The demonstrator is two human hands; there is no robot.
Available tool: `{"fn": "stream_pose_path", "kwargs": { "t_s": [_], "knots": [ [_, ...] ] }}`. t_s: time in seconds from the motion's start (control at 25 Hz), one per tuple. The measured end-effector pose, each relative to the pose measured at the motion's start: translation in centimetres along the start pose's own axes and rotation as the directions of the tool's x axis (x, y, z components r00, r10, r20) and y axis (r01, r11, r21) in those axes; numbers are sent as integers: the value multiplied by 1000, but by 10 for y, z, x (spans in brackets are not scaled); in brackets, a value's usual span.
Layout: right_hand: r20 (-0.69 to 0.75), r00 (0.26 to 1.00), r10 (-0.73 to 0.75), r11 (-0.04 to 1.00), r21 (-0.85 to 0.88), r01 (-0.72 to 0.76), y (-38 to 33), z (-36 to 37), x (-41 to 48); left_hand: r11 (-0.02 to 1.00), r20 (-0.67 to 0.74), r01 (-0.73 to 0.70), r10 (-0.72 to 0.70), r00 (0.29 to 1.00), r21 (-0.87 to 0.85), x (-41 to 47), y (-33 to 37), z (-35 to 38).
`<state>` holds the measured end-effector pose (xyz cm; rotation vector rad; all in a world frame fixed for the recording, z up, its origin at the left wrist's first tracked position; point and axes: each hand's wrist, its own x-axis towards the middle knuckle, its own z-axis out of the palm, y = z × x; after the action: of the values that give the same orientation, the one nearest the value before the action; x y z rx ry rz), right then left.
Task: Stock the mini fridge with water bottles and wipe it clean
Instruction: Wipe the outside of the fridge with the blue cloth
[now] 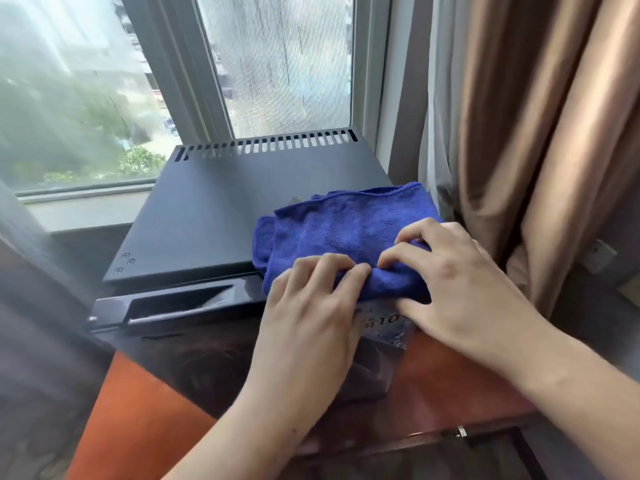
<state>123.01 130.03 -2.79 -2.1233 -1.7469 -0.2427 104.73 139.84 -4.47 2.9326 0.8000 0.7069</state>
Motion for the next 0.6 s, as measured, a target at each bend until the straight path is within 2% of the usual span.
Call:
{"fn": "stream_pose_path", "kwargs": {
  "t_s": [0.28,0.6],
  "knots": [
    [-82,995,-59,994,86,66,11,2,4,995,-100,22,-12,995,94,19,11,2],
    [-54,995,-79,978,191,88,-14,26,-1,992,-235,111,-122,964,-63,-8,-17,4]
  ]
}}
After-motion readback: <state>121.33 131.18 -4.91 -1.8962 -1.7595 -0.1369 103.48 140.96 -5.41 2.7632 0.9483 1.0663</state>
